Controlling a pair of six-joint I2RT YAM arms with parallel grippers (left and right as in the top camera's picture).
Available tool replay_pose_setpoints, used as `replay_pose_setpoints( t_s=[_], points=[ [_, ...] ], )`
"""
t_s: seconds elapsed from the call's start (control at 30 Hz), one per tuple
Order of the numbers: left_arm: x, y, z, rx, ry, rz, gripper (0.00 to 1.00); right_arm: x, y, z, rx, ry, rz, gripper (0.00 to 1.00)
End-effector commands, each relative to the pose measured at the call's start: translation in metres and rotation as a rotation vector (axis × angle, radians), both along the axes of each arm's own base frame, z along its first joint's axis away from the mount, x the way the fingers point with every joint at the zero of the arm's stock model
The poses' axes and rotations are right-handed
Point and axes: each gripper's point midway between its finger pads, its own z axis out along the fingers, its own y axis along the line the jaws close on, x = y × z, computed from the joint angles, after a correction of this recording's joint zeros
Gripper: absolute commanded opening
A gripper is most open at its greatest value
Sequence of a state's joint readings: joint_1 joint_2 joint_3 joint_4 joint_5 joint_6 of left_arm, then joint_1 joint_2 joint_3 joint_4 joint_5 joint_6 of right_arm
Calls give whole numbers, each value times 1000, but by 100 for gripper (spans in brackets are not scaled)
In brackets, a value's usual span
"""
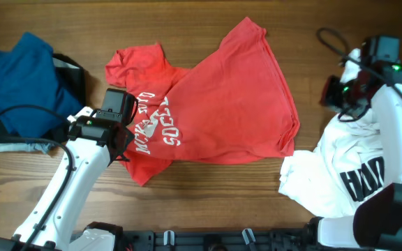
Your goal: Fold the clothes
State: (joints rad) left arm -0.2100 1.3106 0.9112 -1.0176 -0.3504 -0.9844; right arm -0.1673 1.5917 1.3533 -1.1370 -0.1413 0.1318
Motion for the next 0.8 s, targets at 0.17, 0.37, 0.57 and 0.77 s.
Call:
replay_pose_setpoints(
  t_s=[0.17,0.37,0.57,0.77],
  points=[
    [-1,2,1,6,-3,-3,5,-61,46,-74,40,246,25,41],
    [-1,0,1,-6,-1,-4,4,-72,62,-104,33,246,61,46],
    [-1,-1,0,-12,0,-5,4,-78,63,-123,-19,237,51,47],
    [-1,-1,0,-12,0,-5,5,-67,58,-129,-48,197,42,40]
  ],
)
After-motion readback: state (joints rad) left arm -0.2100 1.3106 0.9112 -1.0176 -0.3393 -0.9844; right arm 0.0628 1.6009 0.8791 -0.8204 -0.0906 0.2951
